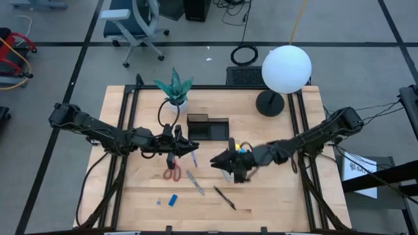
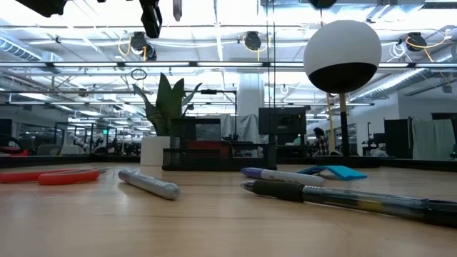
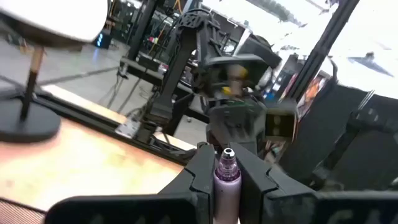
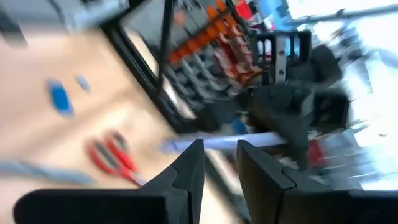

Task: Pick and place office supplies into organizer
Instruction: Put the purple pen into the black desk organizer

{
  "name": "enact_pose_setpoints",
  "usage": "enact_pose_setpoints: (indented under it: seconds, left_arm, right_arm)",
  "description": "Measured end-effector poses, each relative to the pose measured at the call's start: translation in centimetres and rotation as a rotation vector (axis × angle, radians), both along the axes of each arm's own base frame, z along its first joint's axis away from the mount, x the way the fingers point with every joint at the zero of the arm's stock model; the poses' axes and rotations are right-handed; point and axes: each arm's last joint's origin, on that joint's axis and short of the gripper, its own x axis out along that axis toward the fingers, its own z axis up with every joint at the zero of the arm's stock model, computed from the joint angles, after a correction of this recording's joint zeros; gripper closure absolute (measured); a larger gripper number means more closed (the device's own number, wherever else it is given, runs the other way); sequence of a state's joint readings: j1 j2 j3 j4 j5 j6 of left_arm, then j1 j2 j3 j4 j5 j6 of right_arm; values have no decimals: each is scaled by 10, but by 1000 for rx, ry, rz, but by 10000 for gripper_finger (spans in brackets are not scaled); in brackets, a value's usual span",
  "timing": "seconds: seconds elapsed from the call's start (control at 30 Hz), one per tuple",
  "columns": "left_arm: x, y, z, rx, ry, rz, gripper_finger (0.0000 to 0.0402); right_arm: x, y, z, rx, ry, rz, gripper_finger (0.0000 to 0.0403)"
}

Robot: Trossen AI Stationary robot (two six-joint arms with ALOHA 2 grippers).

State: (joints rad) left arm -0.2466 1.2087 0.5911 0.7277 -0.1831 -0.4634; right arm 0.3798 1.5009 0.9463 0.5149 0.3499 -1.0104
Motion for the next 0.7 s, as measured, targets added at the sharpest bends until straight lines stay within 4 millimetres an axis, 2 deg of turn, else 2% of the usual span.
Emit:
enact_pose_setpoints:
  seconds: [0.17,0.3,0.5,0.7]
  left_arm:
    - [0,0,0,-138,8,-30,366]
    - [0,-1,1,-199,5,-42,366]
    - [-1,-1,6,-237,-44,-62,366]
    - [11,-4,4,-258,-25,-62,366]
  right_arm:
    - [-3,17,-2,-411,-39,-125,314]
    - [-3,24,1,-611,-79,-146,314]
    - [-3,22,0,-746,-65,-138,301]
    - [-2,26,-1,-757,-101,-12,247]
